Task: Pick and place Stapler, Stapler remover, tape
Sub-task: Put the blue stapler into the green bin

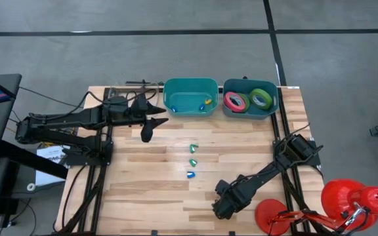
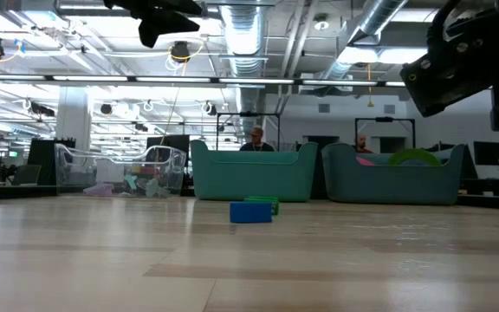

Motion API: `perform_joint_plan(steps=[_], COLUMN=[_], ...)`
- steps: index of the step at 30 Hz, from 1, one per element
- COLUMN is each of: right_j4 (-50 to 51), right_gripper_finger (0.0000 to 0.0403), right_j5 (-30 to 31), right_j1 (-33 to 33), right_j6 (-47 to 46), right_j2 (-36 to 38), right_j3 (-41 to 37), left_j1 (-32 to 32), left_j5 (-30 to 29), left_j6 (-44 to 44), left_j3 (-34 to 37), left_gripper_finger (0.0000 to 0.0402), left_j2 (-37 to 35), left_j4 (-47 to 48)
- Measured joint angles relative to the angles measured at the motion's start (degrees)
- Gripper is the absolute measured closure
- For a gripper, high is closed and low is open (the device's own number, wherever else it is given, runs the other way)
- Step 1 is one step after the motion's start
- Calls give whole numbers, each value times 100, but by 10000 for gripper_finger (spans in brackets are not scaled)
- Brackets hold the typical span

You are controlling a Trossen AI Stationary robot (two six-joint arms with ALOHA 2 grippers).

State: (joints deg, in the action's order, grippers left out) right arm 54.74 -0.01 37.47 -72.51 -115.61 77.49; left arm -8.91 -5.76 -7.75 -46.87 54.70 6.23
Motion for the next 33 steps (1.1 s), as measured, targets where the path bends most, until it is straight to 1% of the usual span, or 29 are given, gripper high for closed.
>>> perform_joint_plan(steps=[5,13,16,21,29,33], right_j4=[-2,15,35,82,212,226], right_gripper_finger=[304,325,330,331,331,331], right_j5=[0,0,0,92,724,882], right_j1=[0,-71,-186,-478,-1085,-1477], right_j6=[0,113,316,722,1435,1921], right_j2=[0,48,176,558,1453,1848], right_j3=[0,0,0,-2,-2,-1], left_j1=[0,0,0,0,0,0], left_j5=[0,2,2,4,9,15], left_j6=[0,0,0,-3,-20,-22], left_j3=[0,0,0,-2,-4,-4], left_gripper_finger=[216,216,216,216,216,216], left_j2=[0,0,0,0,0,0], left_j4=[-25,-75,-161,-436,-768,-809])
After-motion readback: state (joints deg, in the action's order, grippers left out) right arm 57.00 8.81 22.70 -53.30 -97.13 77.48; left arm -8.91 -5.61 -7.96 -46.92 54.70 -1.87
